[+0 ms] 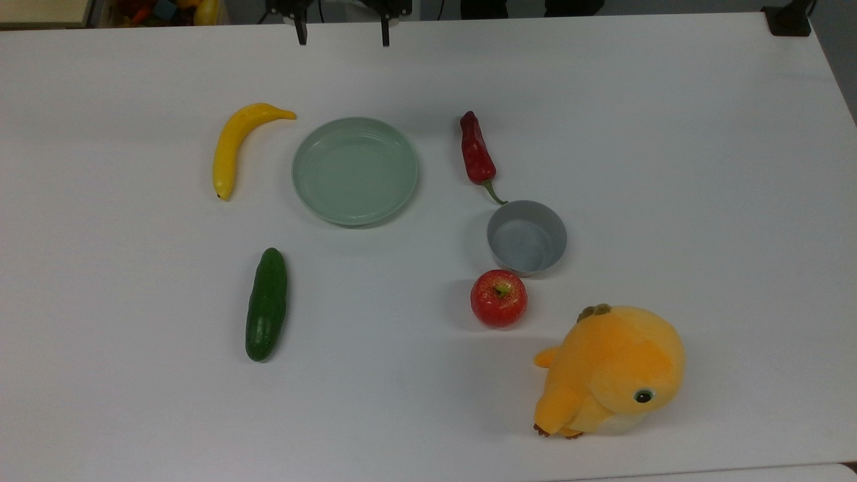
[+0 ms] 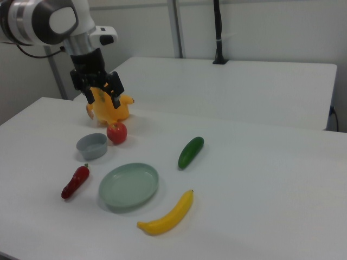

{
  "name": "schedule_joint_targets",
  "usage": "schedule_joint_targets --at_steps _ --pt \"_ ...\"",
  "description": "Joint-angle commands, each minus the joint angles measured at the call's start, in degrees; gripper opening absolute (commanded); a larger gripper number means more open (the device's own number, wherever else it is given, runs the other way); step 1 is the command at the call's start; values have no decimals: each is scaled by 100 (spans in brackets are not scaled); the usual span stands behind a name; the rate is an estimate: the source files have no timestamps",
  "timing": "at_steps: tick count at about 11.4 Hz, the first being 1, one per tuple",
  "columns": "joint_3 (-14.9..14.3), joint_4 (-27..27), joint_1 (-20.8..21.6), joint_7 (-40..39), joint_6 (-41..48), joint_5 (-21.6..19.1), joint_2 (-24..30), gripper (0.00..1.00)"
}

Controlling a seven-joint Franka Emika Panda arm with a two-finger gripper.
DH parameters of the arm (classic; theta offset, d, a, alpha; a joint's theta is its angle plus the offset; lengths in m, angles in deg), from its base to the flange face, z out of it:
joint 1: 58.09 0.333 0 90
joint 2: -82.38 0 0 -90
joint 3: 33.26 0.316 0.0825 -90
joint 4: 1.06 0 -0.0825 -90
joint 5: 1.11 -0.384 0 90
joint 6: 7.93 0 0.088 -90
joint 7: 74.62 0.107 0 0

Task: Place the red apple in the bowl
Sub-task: 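Move the open gripper down over the red apple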

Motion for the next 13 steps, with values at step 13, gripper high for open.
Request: schedule_joint_targets --at_steps 13 --pt "363 -1323 286 1434 -2206 -75 -2305 100"
